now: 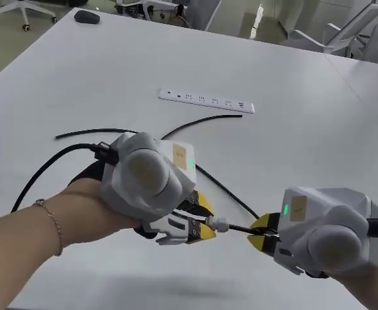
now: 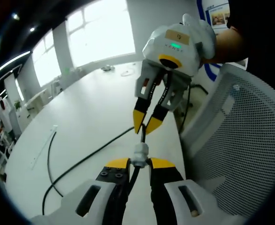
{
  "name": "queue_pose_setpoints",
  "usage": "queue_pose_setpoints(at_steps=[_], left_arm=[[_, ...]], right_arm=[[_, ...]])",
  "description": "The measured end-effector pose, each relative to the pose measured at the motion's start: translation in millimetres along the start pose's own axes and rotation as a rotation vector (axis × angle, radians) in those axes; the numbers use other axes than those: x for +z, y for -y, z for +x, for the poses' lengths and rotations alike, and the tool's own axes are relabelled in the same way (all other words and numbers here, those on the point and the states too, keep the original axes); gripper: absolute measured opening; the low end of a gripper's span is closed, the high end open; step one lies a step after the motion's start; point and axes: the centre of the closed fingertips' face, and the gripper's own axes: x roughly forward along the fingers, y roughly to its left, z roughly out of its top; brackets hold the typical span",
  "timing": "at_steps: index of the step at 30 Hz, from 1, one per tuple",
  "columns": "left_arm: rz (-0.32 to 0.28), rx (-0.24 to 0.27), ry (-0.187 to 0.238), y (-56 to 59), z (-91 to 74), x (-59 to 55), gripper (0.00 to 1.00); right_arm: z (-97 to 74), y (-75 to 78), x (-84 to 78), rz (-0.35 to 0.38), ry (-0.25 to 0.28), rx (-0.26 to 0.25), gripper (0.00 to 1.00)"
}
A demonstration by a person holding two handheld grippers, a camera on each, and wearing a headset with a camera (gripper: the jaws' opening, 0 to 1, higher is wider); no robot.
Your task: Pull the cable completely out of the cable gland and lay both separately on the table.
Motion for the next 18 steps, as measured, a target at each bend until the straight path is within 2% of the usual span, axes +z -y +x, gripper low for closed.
queue_pose_setpoints(at_steps=[9,18], left_arm=[[-0.008,0.004,-0.009,-1.7,0.0,-1.5,0.17],[-0.020,0.015,-0.021,-5.9,-2.6,-4.4,0.17]], right_arm=[[-0.9,0.6,-18.4,0.031,-0.029,0.003,0.04],[-7.4,8.5,-44.1,0.062,-0.083,-0.023,0.04]])
